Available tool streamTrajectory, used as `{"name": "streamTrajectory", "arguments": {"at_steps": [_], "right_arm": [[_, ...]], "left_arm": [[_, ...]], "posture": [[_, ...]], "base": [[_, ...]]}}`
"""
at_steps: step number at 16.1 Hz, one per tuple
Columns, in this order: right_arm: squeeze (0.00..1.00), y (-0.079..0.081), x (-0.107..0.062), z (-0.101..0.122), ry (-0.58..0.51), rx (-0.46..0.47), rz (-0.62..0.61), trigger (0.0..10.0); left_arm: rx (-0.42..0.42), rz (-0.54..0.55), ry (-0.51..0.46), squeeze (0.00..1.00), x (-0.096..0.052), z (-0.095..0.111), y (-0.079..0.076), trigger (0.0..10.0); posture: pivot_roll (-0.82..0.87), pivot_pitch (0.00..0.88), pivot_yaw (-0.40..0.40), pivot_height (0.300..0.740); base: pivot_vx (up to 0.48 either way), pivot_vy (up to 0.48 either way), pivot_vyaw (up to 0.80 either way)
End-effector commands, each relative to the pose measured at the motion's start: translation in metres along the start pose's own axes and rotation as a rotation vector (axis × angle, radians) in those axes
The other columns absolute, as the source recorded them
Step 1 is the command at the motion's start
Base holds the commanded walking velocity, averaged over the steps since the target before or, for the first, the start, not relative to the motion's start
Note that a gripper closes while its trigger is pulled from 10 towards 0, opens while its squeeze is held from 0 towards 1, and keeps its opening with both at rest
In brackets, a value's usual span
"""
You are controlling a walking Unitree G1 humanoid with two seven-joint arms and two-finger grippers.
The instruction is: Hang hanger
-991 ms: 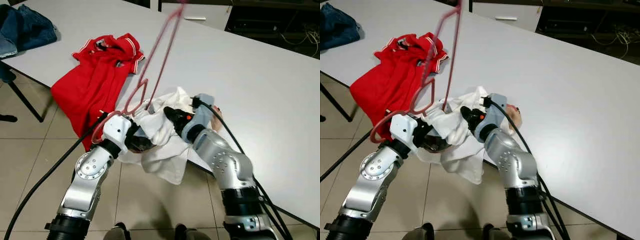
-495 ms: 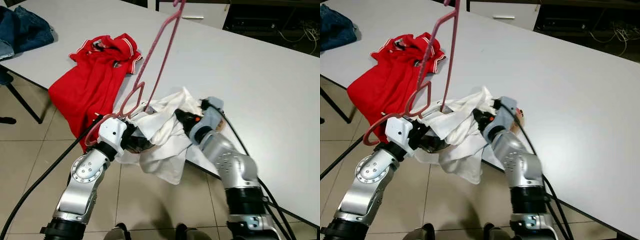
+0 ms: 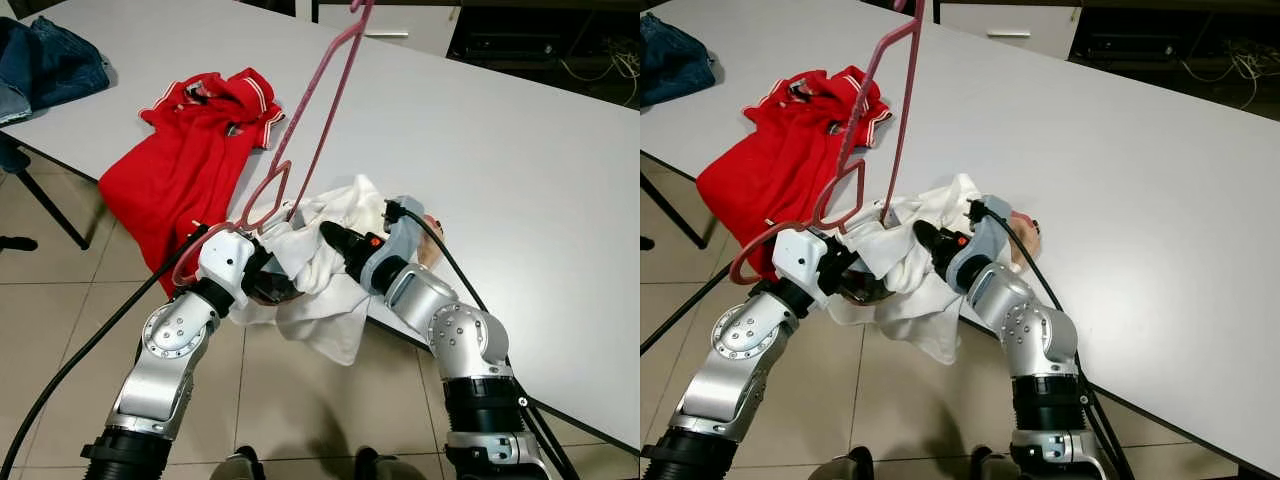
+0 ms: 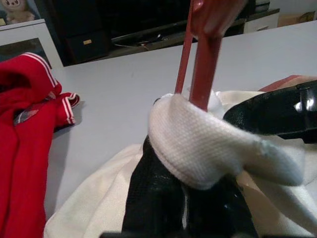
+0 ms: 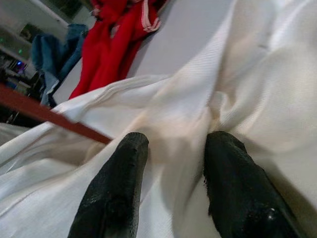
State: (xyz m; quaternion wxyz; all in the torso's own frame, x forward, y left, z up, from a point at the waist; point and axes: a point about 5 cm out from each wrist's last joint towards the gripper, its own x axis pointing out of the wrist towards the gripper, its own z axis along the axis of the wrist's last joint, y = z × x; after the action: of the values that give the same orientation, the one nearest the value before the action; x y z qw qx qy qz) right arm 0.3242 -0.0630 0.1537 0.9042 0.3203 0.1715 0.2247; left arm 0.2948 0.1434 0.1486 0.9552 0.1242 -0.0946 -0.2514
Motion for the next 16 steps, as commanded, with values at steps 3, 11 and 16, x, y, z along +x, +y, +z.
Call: {"name": "streamTrajectory", "arguments": {"at_steps": [3,11,16], "right_arm": [[0.07,-0.0177,-0.0022,0.0035,-0.061,0.112,-0.097,10.0],[0.07,-0.0177,-0.0022,0.0035,-0.061,0.112,-0.097,10.0],[0.07,-0.0177,-0.0022,0.0035,-0.061,0.112,-0.097,10.0]], "left_arm": [[-0.042,-0.006,0.164,0.0,-0.0151,-0.0335,-0.0021,10.0],[-0.042,-0.006,0.164,0.0,-0.0151,-0.0335,-0.0021,10.0],[-0.042,-0.006,0.164,0.0,-0.0151,-0.0335,-0.0021,10.0]], "posture": [[0.07,0.182,0.02,0.74],[0.07,0.182,0.02,0.74],[0.07,0.182,0.02,0.74]], "base": [[0.0,0.0,0.0],[0.0,0.0,0.0],[0.0,0.0,0.0]]}}
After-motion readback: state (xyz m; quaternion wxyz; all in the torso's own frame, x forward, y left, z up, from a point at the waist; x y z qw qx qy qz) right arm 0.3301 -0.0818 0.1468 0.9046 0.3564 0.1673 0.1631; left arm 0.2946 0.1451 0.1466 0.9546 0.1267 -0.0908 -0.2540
